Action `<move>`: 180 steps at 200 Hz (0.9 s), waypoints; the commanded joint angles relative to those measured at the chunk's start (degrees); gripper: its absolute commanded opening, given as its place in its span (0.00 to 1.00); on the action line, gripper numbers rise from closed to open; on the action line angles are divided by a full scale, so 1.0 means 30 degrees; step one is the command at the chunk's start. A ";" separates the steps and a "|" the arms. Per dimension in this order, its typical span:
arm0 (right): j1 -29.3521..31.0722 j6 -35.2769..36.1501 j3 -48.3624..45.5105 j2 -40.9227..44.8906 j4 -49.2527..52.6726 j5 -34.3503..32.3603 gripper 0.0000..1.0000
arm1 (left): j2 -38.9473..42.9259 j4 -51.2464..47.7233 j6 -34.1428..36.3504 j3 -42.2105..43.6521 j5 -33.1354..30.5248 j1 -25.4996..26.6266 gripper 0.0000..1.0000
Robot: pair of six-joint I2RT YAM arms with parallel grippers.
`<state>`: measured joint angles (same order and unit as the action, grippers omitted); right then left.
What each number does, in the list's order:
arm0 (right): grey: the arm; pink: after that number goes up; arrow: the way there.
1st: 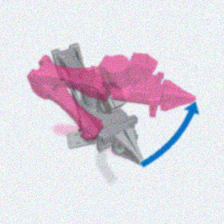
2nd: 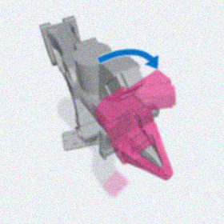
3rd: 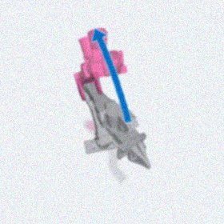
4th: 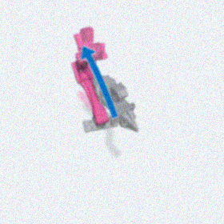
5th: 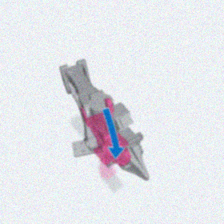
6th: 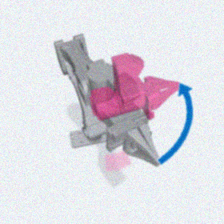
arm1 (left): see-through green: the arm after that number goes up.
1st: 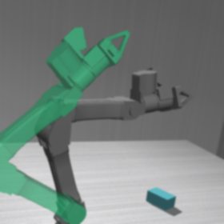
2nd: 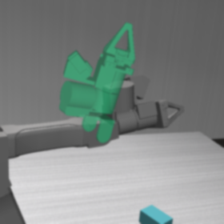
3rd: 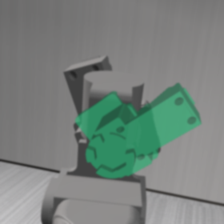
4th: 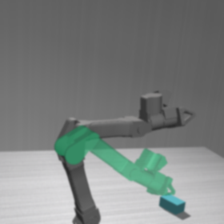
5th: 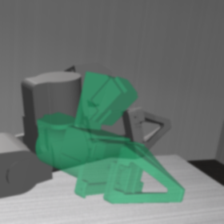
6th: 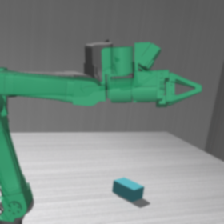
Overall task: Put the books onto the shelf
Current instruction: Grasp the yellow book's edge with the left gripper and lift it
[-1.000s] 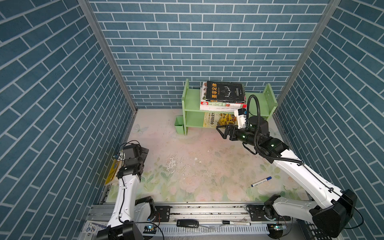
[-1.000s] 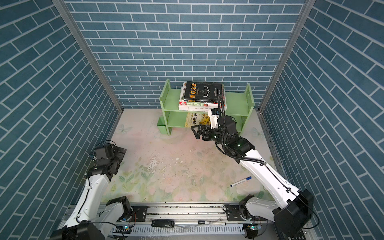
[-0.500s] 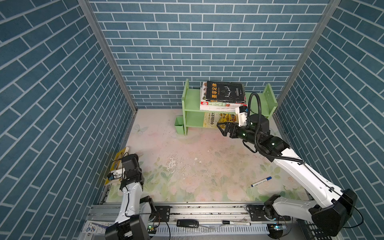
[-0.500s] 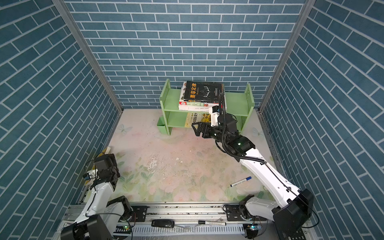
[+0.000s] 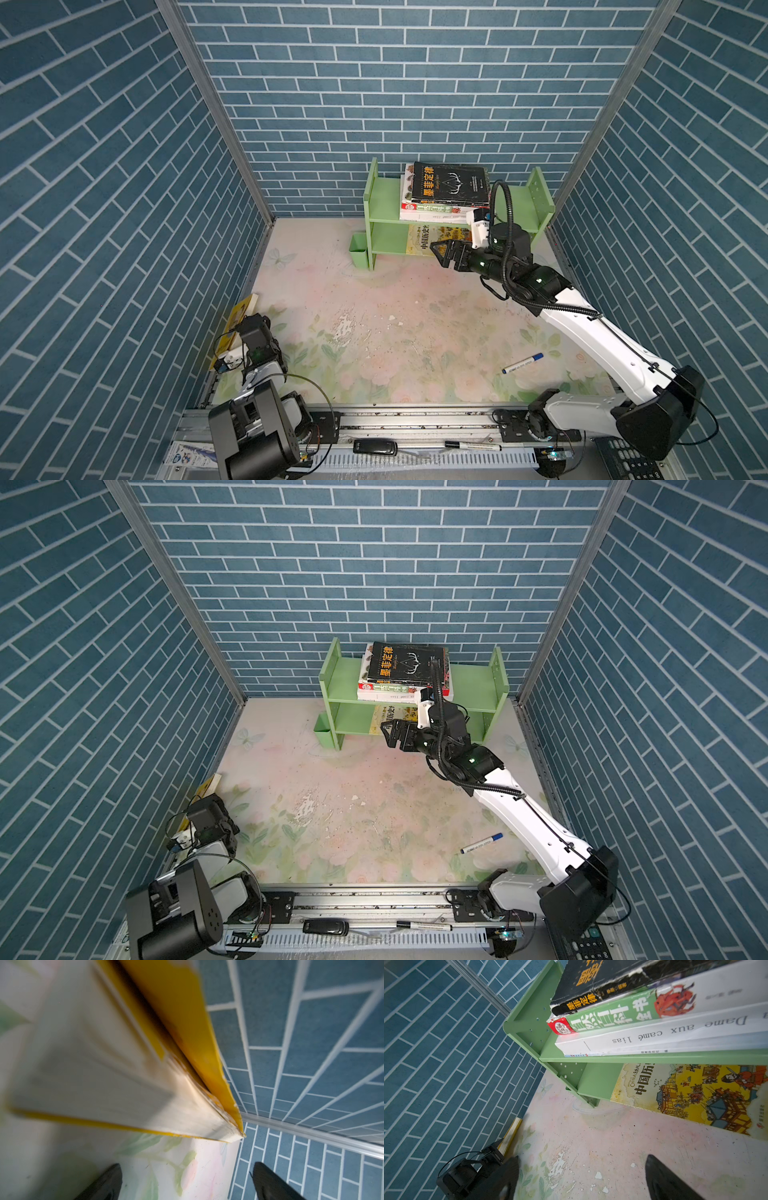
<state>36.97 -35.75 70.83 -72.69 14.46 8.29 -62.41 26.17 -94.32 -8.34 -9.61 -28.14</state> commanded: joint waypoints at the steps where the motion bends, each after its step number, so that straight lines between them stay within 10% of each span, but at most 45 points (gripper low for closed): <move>1: 0.0128 -0.0301 0.0870 -0.0414 0.0511 -0.0334 0.95 | 0.0675 0.0719 -0.0548 0.0664 -0.2220 -0.0087 1.00; 80: 0.0155 -0.0361 0.1366 -0.1231 0.0821 -0.0277 0.94 | 0.3984 -0.2003 -0.1613 0.1179 -0.5238 -0.0386 1.00; 180: 0.0160 -0.0272 0.1148 -0.0675 0.1289 -0.0978 0.95 | -0.2107 0.3584 -0.2689 0.1277 -0.3680 -0.1472 0.95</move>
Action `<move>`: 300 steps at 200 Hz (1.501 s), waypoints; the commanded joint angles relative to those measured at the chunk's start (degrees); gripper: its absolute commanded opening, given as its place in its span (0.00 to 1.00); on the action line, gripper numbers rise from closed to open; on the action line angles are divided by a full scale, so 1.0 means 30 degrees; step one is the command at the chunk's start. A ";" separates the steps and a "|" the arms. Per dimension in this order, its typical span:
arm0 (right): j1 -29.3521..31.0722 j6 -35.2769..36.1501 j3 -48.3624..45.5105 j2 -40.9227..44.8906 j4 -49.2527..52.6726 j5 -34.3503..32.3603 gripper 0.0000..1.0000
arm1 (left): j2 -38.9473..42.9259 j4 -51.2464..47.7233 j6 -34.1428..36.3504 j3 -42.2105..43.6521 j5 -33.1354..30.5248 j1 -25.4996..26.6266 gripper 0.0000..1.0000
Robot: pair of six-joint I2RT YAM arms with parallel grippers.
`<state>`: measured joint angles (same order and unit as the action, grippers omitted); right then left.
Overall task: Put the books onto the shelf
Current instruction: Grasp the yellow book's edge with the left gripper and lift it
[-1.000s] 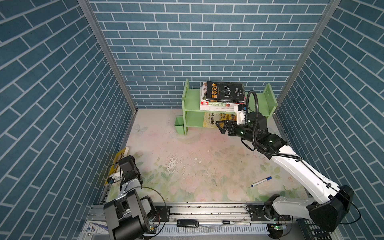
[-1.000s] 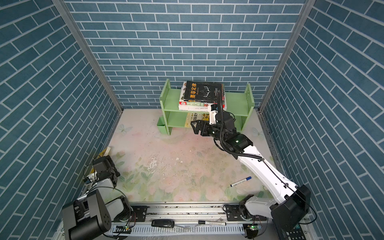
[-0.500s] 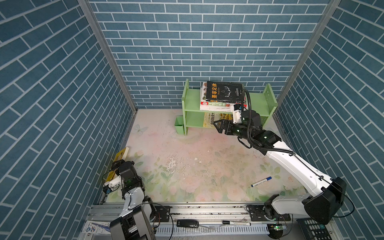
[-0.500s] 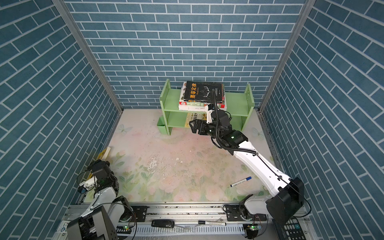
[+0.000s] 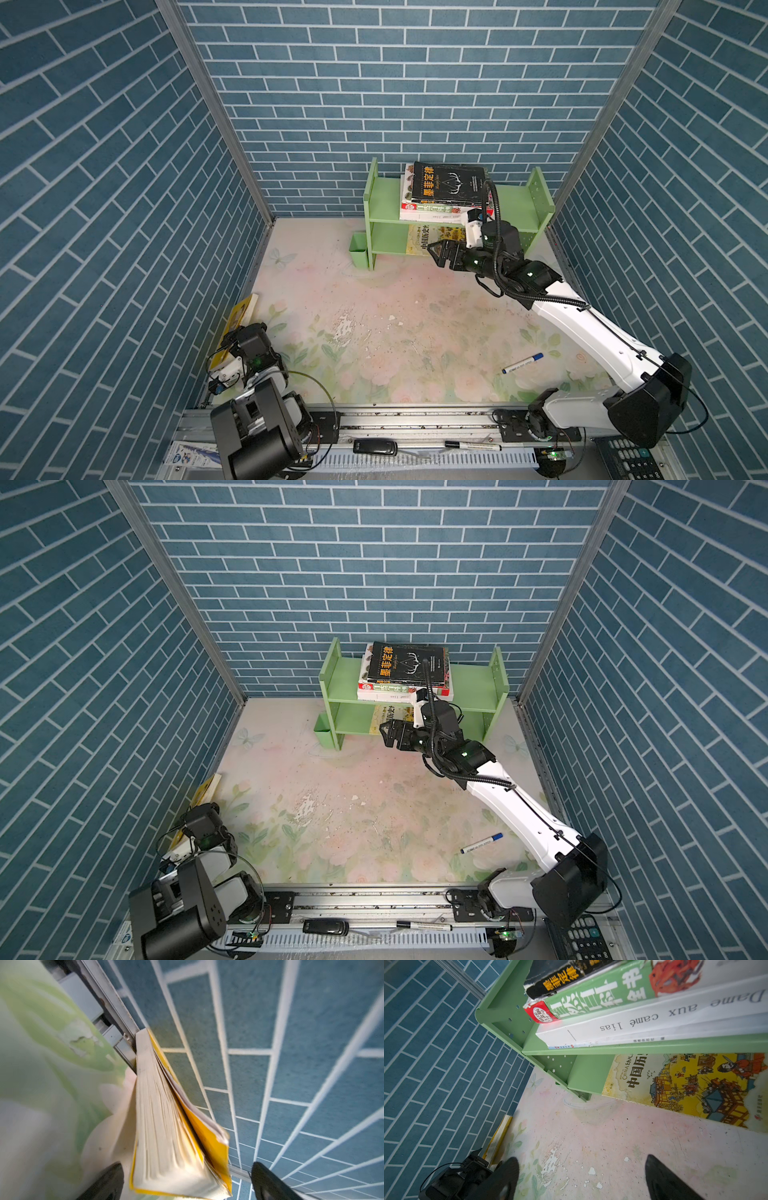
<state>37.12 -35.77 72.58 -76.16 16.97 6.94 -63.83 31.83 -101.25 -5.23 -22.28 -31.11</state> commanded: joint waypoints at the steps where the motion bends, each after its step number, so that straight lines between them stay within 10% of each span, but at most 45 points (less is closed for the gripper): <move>1: 0.0108 -0.0265 0.0564 0.0499 0.0459 -0.0526 0.95 | -0.1736 0.1871 -0.0380 0.0247 0.0559 -0.0490 0.95; 49: 0.0106 -0.0294 0.0564 0.0426 0.0484 -0.0526 0.95 | -0.6685 0.6864 -0.0541 0.0017 0.2351 -0.1260 0.81; 96: 0.0106 -0.0323 0.0476 0.0455 0.0477 -0.1023 0.95 | -1.3484 1.5884 -0.1468 0.0597 0.3337 -0.1305 0.40; 124: 0.0106 -0.0352 0.0474 0.0316 0.0420 -0.0971 0.95 | -1.5350 1.5993 -0.2263 0.0108 0.4655 -0.1336 0.17; 242: 0.0106 -0.0455 -0.0331 0.0621 -0.0153 -0.1040 0.95 | -1.0579 1.3948 0.0811 -0.0162 0.8624 -0.0663 0.07; 300: 0.0097 -0.0383 -0.1263 0.1231 -0.0361 -0.0739 0.95 | -0.1811 0.2034 0.4833 -0.1574 1.2081 0.3033 0.07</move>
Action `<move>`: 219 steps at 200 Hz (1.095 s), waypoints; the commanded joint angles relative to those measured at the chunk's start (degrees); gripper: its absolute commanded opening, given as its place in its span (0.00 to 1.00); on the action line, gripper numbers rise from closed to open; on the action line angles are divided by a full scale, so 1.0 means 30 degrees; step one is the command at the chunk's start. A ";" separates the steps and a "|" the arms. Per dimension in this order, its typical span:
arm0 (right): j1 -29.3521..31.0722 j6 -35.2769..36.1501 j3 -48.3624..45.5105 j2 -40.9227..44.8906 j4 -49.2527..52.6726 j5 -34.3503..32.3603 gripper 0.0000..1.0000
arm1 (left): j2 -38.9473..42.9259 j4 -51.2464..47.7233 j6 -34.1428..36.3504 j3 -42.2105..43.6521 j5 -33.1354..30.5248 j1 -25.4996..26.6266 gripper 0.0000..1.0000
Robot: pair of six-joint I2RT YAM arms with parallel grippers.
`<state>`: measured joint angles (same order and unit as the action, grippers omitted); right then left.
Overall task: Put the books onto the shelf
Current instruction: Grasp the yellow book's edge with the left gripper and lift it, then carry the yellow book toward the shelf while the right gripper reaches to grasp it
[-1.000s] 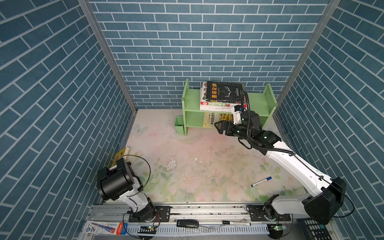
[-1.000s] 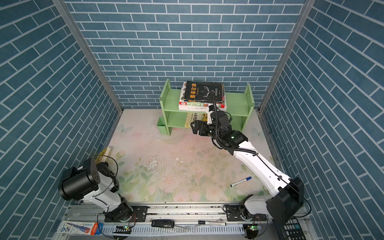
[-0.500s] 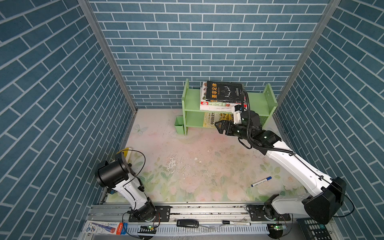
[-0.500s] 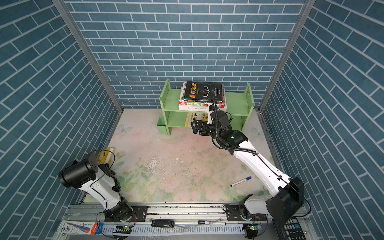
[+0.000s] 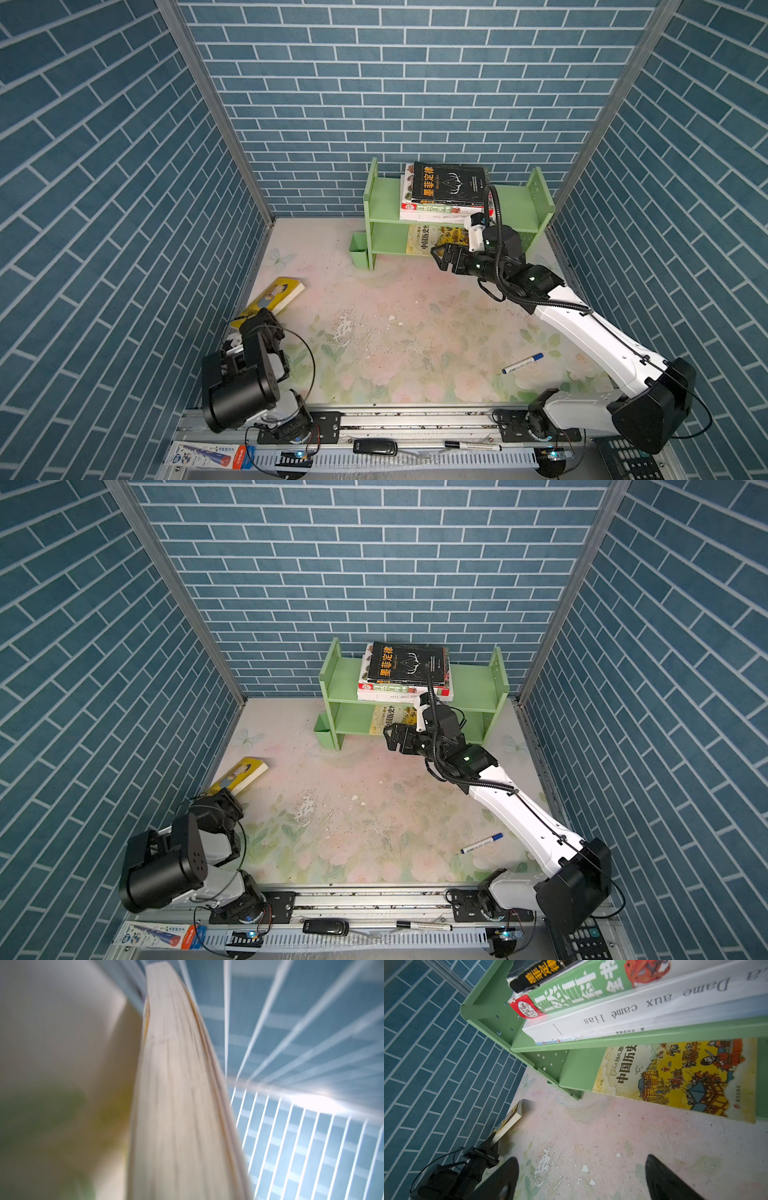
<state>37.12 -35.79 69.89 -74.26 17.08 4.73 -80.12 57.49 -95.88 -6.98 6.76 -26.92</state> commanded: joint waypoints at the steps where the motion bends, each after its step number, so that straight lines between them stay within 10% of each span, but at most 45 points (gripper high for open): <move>1: 0.0101 -0.0375 -0.0391 0.0605 -0.0424 0.0001 0.95 | 0.3926 -0.6939 0.3129 -0.1045 0.2401 0.1714 0.07; 62: 0.0032 -0.1102 -0.2816 0.1258 -0.1636 0.1033 0.96 | 1.5630 -2.2600 0.7008 -0.4183 0.4094 0.3843 0.16; 103: -0.0241 -0.0753 -0.2981 0.0662 -0.2523 0.3888 0.99 | 1.2999 -2.3271 0.9680 -0.7624 1.0628 0.3932 0.08; 161: -0.3682 -0.2615 -0.3540 -0.1697 -0.6029 1.4438 0.99 | 0.9485 -2.4866 1.5229 -1.4228 1.8381 0.4640 0.12; 219: -0.3997 -0.3745 -0.5573 -0.1972 -1.0926 1.7671 0.99 | 0.7659 -2.3492 1.6160 -1.5892 2.0150 0.8953 0.10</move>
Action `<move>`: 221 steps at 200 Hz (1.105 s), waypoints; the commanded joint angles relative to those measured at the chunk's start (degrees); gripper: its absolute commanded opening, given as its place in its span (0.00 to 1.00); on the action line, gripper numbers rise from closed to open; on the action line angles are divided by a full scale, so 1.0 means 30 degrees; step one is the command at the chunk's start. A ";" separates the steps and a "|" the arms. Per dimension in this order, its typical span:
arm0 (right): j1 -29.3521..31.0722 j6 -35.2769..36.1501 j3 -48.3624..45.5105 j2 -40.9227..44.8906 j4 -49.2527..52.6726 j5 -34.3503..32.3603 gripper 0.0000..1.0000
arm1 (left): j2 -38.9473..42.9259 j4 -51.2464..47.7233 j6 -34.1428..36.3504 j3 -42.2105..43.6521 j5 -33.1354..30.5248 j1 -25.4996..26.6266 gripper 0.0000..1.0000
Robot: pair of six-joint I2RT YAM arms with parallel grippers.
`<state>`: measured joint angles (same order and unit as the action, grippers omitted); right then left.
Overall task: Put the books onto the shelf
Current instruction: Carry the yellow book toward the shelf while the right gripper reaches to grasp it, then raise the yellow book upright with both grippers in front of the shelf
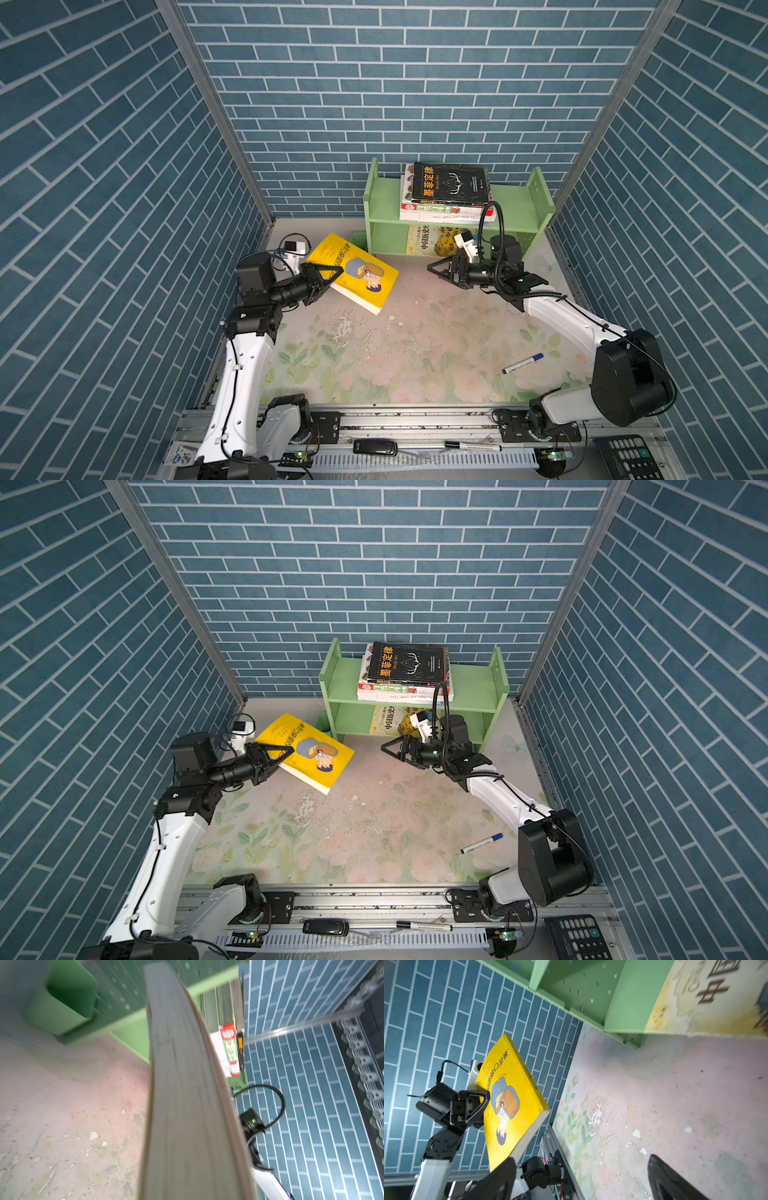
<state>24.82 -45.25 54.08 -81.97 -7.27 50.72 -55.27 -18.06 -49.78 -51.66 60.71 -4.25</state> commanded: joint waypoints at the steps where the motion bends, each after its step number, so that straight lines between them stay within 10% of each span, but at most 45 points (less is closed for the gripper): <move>1: 0.0120 -0.0575 -0.0319 0.0632 -0.2845 0.2371 0.99 | -0.0667 0.1719 0.0769 -0.1031 0.2202 0.1466 0.10; 40: 0.0383 -0.0094 -0.1105 0.1397 -0.2645 0.2808 0.99 | -0.1774 0.6932 -0.2302 -0.1580 0.4036 0.3632 0.10; 128: 0.1507 -0.1898 -0.0481 0.1516 -0.4241 0.3880 0.93 | -0.3690 0.3915 0.0259 -0.3716 0.4750 0.7448 0.10; 221: 0.1740 -0.4037 -0.1061 0.2004 -0.6745 0.4118 0.31 | -0.6080 0.2480 0.2377 -0.5449 0.5735 0.8146 0.10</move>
<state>29.69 -55.29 51.62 -77.45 -25.10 63.13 -72.90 -11.35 -46.76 -63.66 73.10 19.57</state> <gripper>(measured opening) 0.396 0.172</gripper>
